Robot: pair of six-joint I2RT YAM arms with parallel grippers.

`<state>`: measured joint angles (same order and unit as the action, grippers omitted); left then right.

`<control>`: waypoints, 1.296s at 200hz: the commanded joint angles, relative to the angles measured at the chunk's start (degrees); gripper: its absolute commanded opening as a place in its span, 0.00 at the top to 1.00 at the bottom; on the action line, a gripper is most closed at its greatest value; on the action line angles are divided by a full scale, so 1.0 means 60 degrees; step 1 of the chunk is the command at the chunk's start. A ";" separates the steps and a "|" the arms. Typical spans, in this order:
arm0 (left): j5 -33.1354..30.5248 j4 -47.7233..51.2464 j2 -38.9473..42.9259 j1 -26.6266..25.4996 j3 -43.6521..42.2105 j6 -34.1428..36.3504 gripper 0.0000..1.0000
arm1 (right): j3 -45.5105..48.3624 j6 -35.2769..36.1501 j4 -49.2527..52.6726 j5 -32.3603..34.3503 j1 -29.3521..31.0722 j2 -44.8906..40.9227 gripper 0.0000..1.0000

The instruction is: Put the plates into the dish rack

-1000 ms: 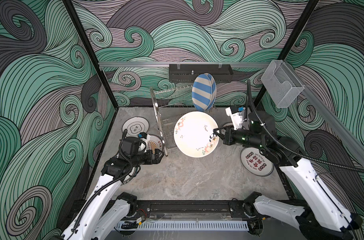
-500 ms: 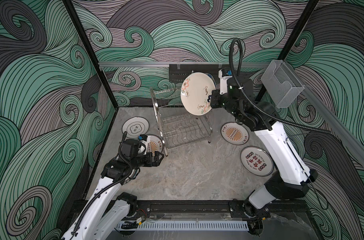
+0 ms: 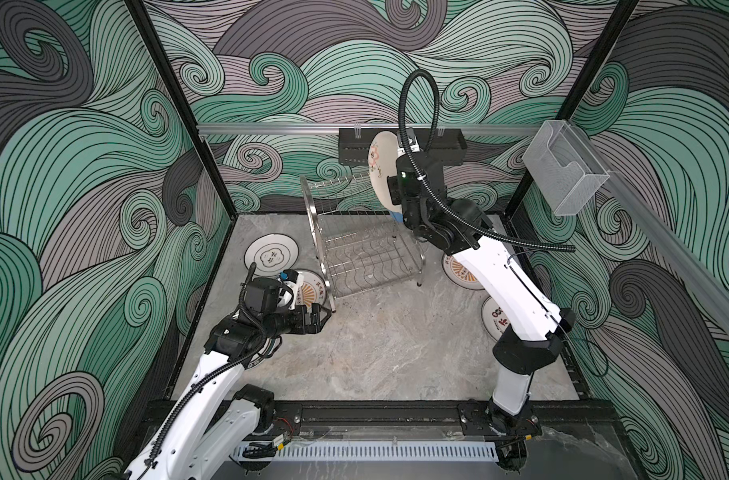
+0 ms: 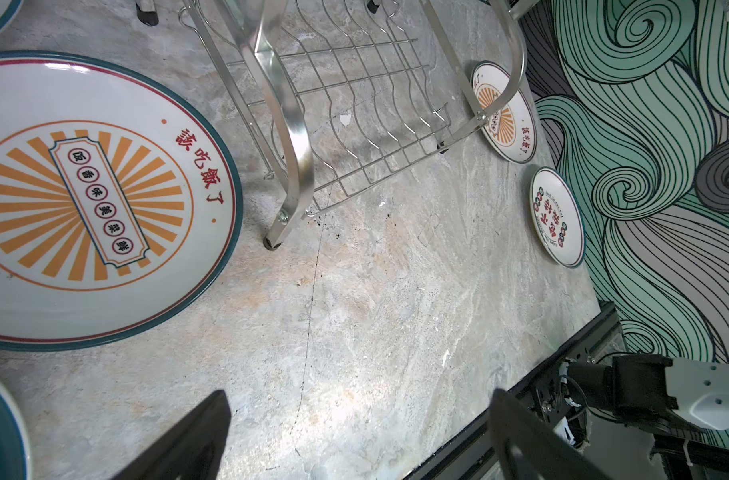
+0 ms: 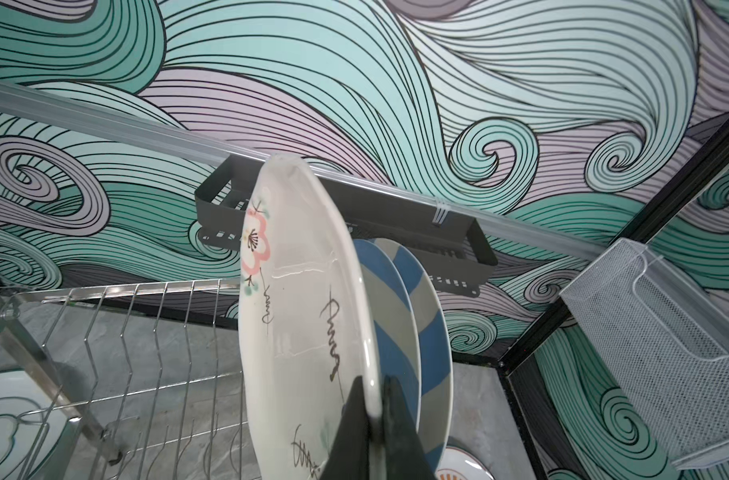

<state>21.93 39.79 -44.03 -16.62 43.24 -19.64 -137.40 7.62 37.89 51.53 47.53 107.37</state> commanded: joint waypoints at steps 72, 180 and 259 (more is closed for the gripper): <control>0.0206 -0.0128 0.0126 0.0113 -0.0031 0.0164 0.01 | 0.0445 0.1226 -0.3792 0.2120 0.0047 0.0120 1.00; 0.0256 -0.0143 0.0073 0.0143 -0.0051 0.0162 0.01 | 0.0869 -0.0652 -0.2091 0.1552 -0.0355 0.0294 1.00; 0.0237 -0.0128 0.0025 0.0178 -0.0039 0.0162 0.01 | 0.0403 -0.1065 -0.1681 0.1139 -0.0348 0.0735 1.00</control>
<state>22.59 39.31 -44.01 -16.10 42.94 -19.62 -131.46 3.73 31.38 59.09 45.34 111.00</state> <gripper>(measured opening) 0.986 0.073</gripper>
